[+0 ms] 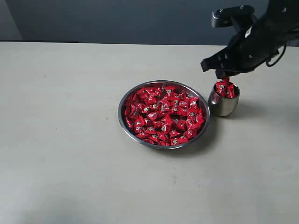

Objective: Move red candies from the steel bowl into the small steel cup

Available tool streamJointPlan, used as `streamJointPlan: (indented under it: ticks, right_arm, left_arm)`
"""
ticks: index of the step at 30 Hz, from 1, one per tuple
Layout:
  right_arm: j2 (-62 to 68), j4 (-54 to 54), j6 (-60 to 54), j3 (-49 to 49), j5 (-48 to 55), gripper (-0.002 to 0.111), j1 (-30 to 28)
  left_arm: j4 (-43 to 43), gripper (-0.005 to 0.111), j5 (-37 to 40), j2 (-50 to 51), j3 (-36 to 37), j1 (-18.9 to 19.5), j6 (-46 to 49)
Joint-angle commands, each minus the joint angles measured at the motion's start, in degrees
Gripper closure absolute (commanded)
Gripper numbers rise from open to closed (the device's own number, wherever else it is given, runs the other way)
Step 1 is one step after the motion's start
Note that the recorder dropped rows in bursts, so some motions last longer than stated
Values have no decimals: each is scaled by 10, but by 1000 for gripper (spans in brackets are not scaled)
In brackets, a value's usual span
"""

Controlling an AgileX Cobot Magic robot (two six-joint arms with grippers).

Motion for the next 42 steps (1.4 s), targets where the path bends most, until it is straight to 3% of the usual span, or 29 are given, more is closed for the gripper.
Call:
streamJointPlan:
  ticks: [1,22,24,30,42]
  right_arm:
    - [-2,2,0,44,-61,105,-39]
    - [55,12,-8,50,-118,105,-40]
    - [55,12,-8,50,-118,98,-40]
    - [55,4,-8,50,-118,60,-40]
    - [-21,2,-8,50,-95,59,-40]
  left_arm:
    - [1,106,-3,-3,-5,-3,-2]
    - [1,106,-3,-3,-5,-3,-2]
    - [1,106,-3,-3,-5,-3,-2]
    - [1,106,-3,-3,-5,-3,-2]
    - [1,106,-3,-3,-5,-3,-2]
